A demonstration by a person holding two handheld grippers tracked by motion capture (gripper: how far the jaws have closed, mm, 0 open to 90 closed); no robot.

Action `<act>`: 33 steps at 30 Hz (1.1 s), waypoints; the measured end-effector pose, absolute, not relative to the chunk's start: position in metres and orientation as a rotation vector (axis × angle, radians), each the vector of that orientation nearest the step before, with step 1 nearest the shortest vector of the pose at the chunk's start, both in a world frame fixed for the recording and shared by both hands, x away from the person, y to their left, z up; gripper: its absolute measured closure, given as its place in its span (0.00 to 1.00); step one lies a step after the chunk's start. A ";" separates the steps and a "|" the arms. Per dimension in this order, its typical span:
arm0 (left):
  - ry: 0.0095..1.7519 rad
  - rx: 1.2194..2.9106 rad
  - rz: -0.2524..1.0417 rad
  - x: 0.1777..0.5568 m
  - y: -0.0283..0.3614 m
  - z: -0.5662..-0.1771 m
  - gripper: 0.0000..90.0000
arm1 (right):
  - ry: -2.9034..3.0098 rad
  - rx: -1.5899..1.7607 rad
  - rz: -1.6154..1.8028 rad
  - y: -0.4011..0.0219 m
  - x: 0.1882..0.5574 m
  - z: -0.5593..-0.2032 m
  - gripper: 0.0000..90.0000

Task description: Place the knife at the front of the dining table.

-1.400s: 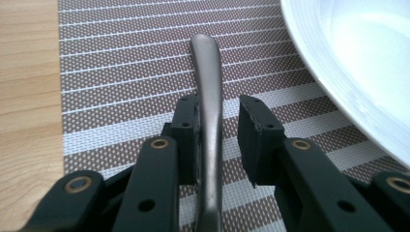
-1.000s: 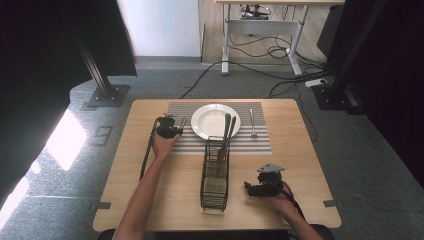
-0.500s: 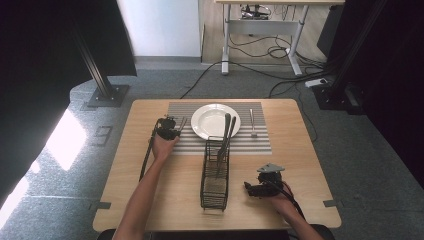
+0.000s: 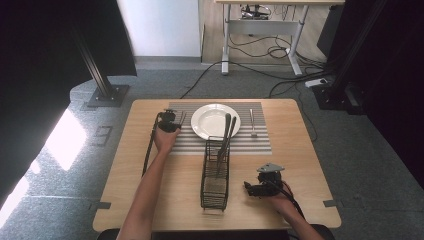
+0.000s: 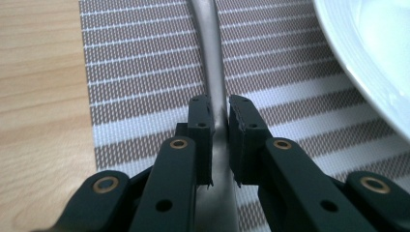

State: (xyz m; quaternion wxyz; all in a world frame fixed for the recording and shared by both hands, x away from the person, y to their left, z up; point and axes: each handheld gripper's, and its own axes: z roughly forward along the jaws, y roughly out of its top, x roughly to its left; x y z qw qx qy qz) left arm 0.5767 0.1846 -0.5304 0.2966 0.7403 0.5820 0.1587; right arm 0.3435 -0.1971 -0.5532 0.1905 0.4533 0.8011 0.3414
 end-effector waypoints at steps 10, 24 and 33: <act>1.586 1.939 0.421 0.590 0.186 -0.530 0.89 | 2.253 1.271 0.960 -0.197 0.344 -0.553 0.11; 1.494 1.906 0.451 0.575 0.193 -0.525 0.77 | 2.252 1.272 0.958 -0.197 0.343 -0.553 0.11; 1.447 1.907 0.406 0.543 0.210 -0.518 0.73 | 2.252 1.271 0.953 -0.197 0.343 -0.553 0.12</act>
